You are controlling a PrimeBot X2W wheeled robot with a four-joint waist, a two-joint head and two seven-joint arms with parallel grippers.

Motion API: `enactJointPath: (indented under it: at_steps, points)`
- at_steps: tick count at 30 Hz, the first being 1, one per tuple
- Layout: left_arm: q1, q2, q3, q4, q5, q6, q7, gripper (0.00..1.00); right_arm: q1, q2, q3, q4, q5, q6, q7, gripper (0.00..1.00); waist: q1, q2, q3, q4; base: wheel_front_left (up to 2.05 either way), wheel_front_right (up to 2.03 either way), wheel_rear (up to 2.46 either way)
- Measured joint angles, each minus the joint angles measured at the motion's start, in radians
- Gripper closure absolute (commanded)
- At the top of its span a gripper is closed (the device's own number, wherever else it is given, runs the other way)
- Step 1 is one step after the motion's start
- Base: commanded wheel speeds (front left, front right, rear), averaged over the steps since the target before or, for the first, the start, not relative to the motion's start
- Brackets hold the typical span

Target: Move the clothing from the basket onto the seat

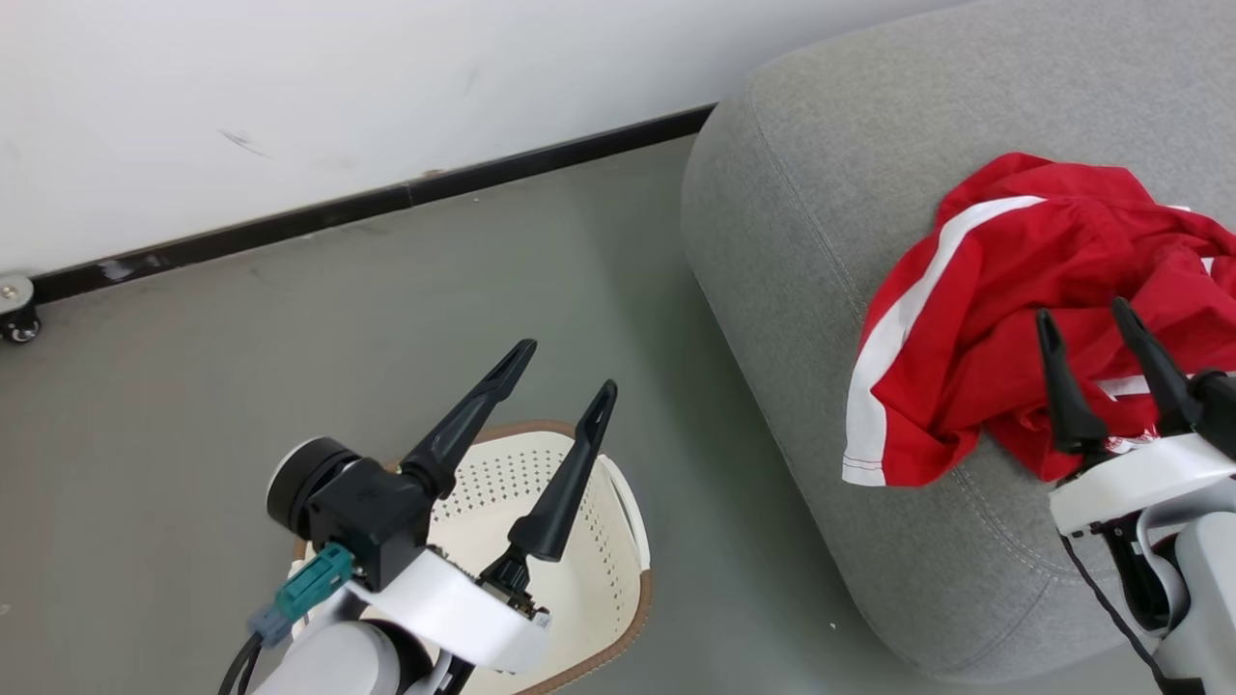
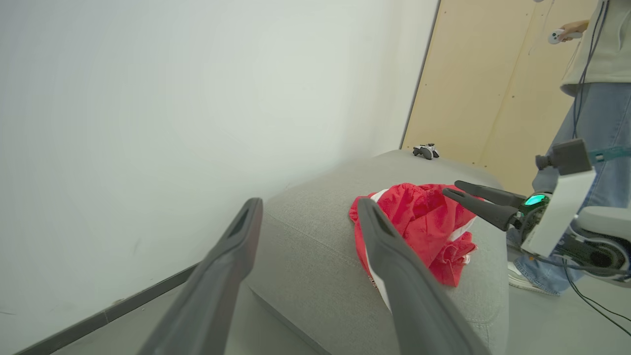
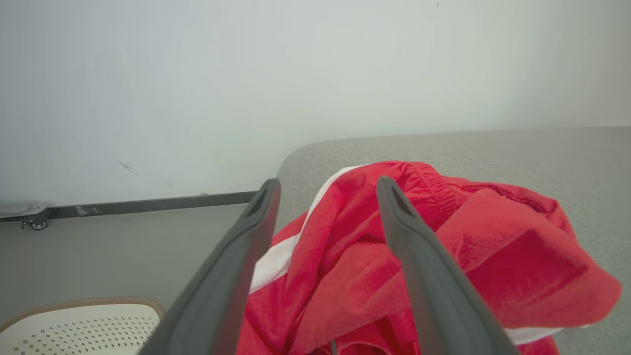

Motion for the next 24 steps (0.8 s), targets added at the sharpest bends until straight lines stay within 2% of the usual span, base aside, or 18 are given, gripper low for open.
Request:
enactJointPath:
  at_steps: [14, 24]
  points:
    - [0.075, 0.0, 0.057, 0.03, -0.024, 0.044, -0.029, 0.0, -0.047, 0.012, 0.09, -0.07, -0.04, 0.0, 0.011, 0.0, 0.0, 0.0, -0.057, 0.059, 0.0, 0.0, 0.0]
    - [0.127, 0.0, 0.107, 0.053, -0.053, 0.08, -0.043, 0.0, -0.083, 0.047, 0.095, -0.113, -0.076, 0.0, 0.034, 0.0, 0.0, 0.0, -0.101, 0.112, 0.0, 0.0, 0.0]
